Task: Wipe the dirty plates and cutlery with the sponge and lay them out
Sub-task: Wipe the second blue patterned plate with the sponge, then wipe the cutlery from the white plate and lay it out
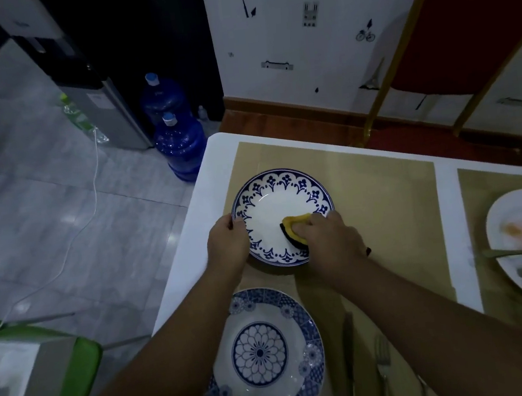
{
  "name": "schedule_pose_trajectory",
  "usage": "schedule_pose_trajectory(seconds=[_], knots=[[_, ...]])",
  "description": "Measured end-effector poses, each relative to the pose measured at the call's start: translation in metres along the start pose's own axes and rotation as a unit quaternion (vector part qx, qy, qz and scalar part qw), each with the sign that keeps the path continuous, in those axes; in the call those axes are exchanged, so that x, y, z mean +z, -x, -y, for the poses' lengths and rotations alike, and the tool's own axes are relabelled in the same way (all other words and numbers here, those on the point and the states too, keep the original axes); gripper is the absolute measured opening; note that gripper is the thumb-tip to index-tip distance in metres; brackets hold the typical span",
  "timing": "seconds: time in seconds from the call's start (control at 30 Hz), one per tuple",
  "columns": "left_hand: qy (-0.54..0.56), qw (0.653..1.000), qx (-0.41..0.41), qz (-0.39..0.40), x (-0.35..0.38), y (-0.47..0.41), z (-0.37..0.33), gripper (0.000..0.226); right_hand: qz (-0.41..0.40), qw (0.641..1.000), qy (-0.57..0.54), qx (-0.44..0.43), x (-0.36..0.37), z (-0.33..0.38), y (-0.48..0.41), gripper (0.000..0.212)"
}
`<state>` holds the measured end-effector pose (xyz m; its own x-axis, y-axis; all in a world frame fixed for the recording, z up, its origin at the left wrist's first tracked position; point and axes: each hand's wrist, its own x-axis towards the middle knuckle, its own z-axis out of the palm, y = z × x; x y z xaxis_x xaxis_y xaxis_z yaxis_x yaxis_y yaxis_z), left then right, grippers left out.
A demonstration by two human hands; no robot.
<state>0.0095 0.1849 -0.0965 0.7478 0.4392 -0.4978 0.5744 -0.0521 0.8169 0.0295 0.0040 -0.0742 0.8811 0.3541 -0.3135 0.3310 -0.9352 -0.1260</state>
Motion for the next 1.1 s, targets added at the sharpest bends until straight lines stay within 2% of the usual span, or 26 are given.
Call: schedule_pose_trajectory(seconds=[0.1, 0.17, 0.27, 0.4, 0.57, 0.7, 1.0, 1.1], knots=[[-0.086, 0.992, 0.090, -0.002, -0.005, 0.008, -0.003, 0.028, -0.015, 1.000, -0.019, -0.002, 0.003, -0.003, 0.003, 0.057], [-0.180, 0.970, 0.163, -0.004, -0.005, 0.017, 0.001, 0.035, -0.029, 0.999, -0.042, -0.003, 0.003, -0.007, 0.009, 0.061], [-0.297, 0.934, 0.197, 0.028, 0.002, 0.040, 0.011, 0.053, -0.064, 0.995, -0.078, -0.007, 0.000, -0.016, 0.023, 0.066], [-0.371, 0.895, 0.236, 0.073, 0.023, 0.080, 0.019, 0.058, -0.104, 0.989, -0.102, 0.001, -0.005, -0.040, 0.048, 0.068], [-0.420, 0.850, 0.305, 0.090, 0.064, 0.127, 0.026, 0.058, -0.148, 0.979, -0.135, 0.024, -0.010, -0.084, 0.098, 0.066], [-0.416, 0.843, 0.321, 0.120, 0.110, 0.177, 0.026, 0.059, -0.175, 0.973, -0.148, 0.036, -0.013, -0.128, 0.154, 0.064], [-0.432, 0.782, 0.395, 0.212, 0.230, 0.305, 0.036, 0.061, -0.246, 0.936, -0.238, 0.082, -0.002, -0.243, 0.299, 0.052], [-0.430, 0.765, 0.417, 0.238, 0.266, 0.335, 0.043, 0.059, -0.235, 0.931, -0.247, 0.130, 0.012, -0.278, 0.334, 0.050]])
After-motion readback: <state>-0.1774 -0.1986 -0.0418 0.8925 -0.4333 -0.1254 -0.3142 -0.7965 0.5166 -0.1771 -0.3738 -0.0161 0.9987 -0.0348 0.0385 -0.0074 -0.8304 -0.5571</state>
